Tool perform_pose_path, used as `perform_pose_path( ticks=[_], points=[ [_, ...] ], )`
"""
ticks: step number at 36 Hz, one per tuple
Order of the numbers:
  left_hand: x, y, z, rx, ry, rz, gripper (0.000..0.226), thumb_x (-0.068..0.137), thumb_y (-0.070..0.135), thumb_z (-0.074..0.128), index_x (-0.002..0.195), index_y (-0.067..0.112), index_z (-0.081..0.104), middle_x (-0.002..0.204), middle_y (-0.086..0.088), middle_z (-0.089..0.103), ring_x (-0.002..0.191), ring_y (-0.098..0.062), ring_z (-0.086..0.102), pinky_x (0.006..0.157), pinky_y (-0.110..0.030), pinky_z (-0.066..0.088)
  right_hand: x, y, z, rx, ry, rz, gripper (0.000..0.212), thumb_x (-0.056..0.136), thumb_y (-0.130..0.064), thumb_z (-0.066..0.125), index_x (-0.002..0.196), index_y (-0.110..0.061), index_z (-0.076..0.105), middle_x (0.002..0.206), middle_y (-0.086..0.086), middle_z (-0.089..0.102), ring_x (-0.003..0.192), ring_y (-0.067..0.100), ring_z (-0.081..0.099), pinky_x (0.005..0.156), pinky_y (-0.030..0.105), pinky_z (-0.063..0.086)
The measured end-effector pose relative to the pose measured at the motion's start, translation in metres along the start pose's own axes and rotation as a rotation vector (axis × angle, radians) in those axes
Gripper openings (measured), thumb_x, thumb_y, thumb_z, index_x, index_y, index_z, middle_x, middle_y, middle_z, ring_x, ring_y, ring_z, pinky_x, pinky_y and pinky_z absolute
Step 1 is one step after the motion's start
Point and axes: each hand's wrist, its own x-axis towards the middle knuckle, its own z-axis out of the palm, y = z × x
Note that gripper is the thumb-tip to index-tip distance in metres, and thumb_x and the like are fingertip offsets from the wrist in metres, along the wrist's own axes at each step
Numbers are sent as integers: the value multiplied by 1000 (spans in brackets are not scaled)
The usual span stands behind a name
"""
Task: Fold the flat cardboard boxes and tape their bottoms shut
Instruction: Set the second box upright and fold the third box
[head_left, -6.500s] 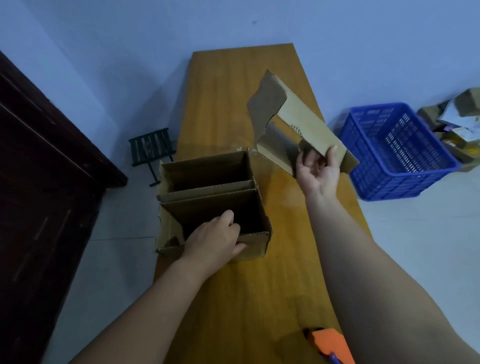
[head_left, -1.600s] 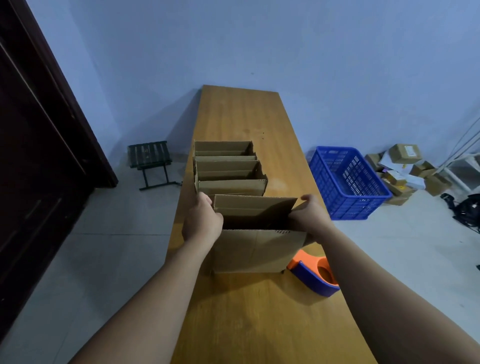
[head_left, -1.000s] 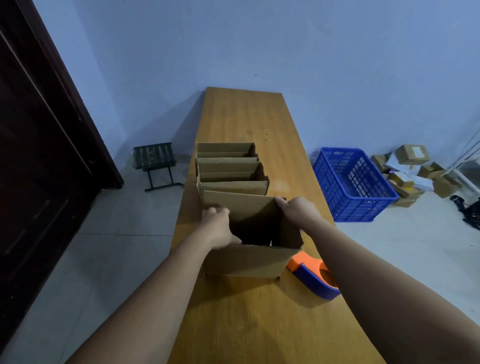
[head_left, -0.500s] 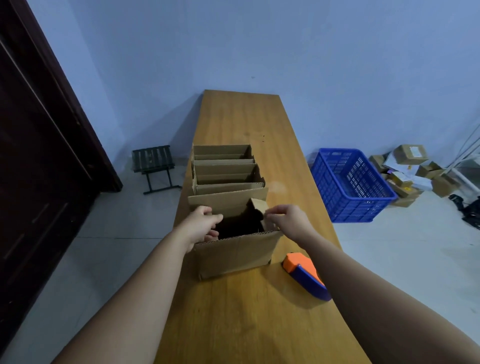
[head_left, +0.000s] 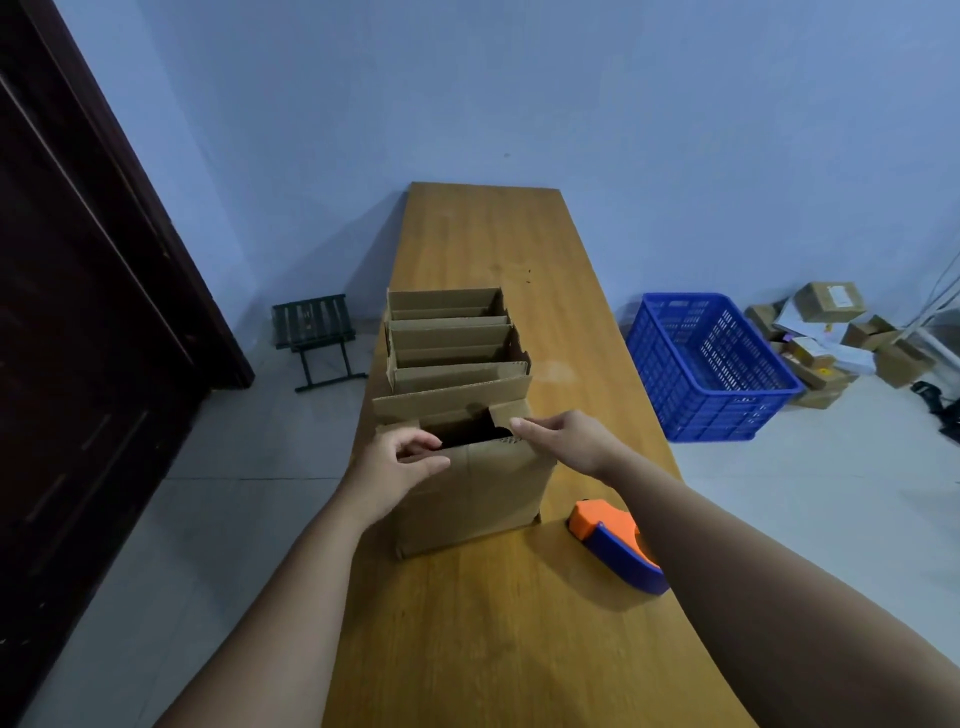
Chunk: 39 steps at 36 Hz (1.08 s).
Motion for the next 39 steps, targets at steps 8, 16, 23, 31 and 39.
perform_pose_path(
  ticks=[8, 16, 23, 31, 39],
  points=[
    [-2, -3, 16, 24, 404, -39, 87, 78, 30, 77, 146, 28, 23, 123, -6, 41, 103, -14, 45, 68, -15, 40, -9, 22, 12, 56, 67, -46, 46, 87, -43, 66, 124, -17, 60, 126, 0, 59, 100, 8, 56, 68, 14, 46],
    [1, -3, 27, 240, 469, -152, 109, 77, 36, 77, 153, 25, -1, 151, -11, 14, 130, -30, 29, 97, -39, 42, -14, 19, 31, -14, 267, -138, 63, 88, -35, 66, 137, -32, 26, 125, -1, 56, 98, 14, 60, 83, 34, 56],
    [5, 3, 24, 356, 335, -83, 102, 86, 30, 69, 150, 37, -11, 160, 1, -6, 138, -32, 22, 102, -41, 39, -10, 13, 30, -9, 216, -82, 100, 88, -30, 68, 148, -52, -9, 152, 8, 15, 109, 20, 53, 88, 31, 52],
    [-2, -4, 22, 381, 325, -84, 73, 86, 40, 66, 148, 29, 29, 137, -3, 21, 108, -18, 47, 74, -22, 45, -9, 7, 27, 99, 83, 14, 76, 92, -19, 62, 151, -37, 19, 142, 10, 44, 119, 27, 53, 92, 39, 54],
    [-14, -13, 27, 197, 343, -97, 50, 88, 38, 65, 135, 25, 52, 136, -4, 29, 115, -22, 46, 84, -28, 45, -14, 13, 31, 248, -5, 114, 40, 92, -15, 60, 125, -30, 44, 121, 15, 54, 107, 35, 59, 83, 51, 56]
  ],
)
